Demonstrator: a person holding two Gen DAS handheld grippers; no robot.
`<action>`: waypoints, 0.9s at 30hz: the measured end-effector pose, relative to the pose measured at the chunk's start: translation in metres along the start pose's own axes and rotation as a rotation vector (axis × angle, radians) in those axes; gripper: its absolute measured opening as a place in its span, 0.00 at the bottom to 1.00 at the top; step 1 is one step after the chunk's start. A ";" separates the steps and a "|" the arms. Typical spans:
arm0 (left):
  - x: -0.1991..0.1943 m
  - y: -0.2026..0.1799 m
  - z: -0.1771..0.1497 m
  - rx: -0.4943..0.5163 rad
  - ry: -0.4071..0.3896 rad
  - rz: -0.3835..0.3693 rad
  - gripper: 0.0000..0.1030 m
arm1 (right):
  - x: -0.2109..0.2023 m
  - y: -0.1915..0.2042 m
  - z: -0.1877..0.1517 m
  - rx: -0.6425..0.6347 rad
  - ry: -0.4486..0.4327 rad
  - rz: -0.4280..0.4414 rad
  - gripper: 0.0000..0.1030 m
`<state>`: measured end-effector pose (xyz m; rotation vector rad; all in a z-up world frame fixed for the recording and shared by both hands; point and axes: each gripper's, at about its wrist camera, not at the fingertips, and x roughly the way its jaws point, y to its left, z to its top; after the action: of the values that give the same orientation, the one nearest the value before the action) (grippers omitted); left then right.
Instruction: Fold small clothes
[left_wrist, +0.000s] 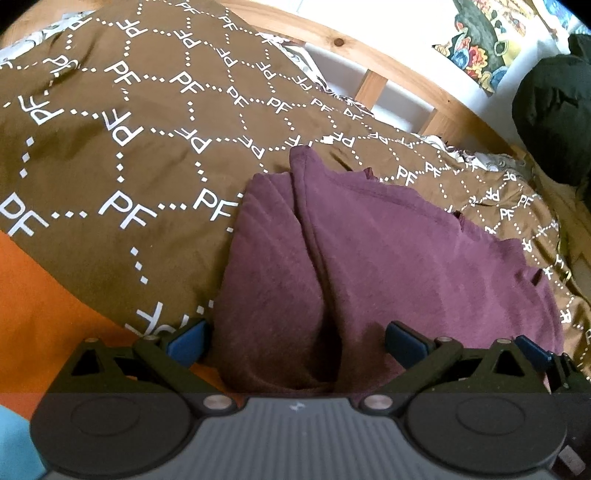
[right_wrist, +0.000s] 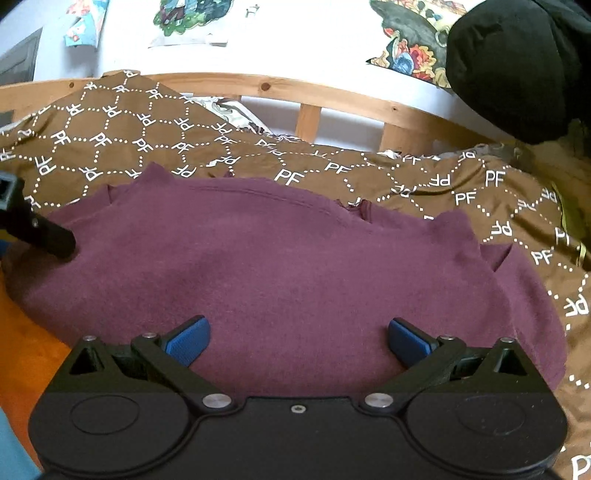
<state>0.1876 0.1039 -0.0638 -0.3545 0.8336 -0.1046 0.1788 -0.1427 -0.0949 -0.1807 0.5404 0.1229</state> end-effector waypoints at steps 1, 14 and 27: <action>0.000 0.000 0.000 0.006 0.001 0.005 0.99 | 0.000 -0.003 -0.002 0.013 -0.003 0.008 1.00; 0.000 0.005 0.005 -0.033 0.015 0.007 0.94 | 0.000 -0.007 -0.004 0.040 -0.009 0.027 1.00; -0.003 0.011 0.013 -0.086 0.058 -0.077 0.57 | 0.000 -0.008 -0.004 0.041 -0.009 0.027 1.00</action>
<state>0.1949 0.1182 -0.0571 -0.4670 0.8836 -0.1517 0.1777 -0.1514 -0.0972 -0.1332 0.5365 0.1393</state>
